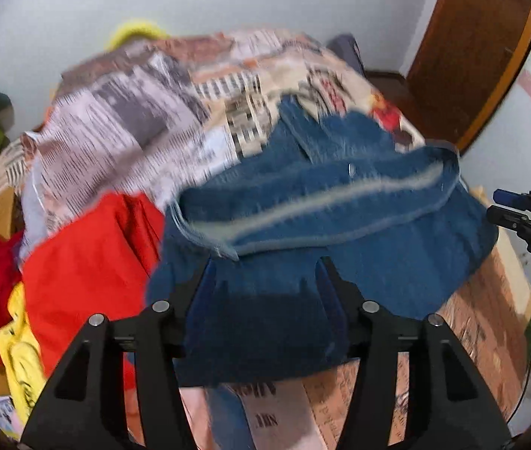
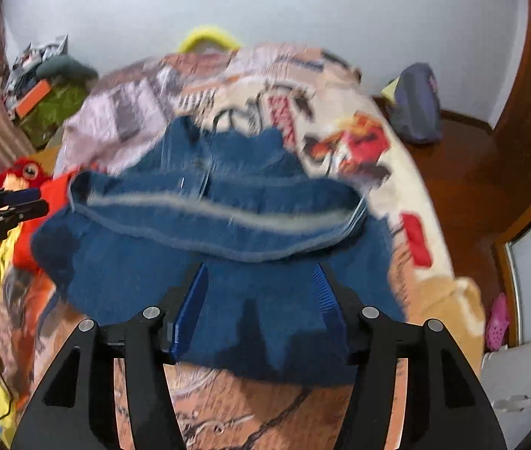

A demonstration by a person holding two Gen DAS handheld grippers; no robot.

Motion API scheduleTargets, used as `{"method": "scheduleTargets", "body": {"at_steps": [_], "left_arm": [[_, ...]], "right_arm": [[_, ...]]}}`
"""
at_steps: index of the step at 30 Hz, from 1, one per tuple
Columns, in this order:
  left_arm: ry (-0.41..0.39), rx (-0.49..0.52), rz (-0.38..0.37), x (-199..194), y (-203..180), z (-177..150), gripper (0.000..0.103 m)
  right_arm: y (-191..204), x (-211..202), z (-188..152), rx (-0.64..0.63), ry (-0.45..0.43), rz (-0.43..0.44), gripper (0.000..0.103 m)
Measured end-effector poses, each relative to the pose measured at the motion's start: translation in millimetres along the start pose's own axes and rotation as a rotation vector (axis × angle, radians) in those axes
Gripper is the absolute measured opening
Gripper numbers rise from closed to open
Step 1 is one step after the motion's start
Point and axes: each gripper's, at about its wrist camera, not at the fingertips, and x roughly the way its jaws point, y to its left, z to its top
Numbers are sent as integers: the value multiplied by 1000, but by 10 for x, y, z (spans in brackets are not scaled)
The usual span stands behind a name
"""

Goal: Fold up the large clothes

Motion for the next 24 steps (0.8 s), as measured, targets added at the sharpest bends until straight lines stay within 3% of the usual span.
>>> {"method": "scheduleTargets", "body": {"at_steps": [7, 9, 11, 16, 20, 22, 24], "left_arm": [[99, -27, 7, 464, 60, -185, 55], [105, -33, 8, 571, 86, -122, 57], [119, -38, -3, 662, 110, -51, 69], [140, -53, -24, 929, 168, 165, 70], [130, -79, 55, 1048, 309, 514, 69], [88, -114, 75, 1005, 390, 701, 68], [22, -119, 175, 902, 414, 845, 68]], "right_arm": [[110, 472, -227, -16, 115, -6, 54], [121, 599, -189, -28, 122, -18, 54], [95, 731, -107, -15, 132, -7, 55], [34, 1051, 118, 41, 122, -4, 55], [-24, 1193, 436, 117, 91, -16, 55], [-33, 1219, 594, 150, 74, -42, 54], [-35, 1164, 766, 187, 14, -91, 54]]}}
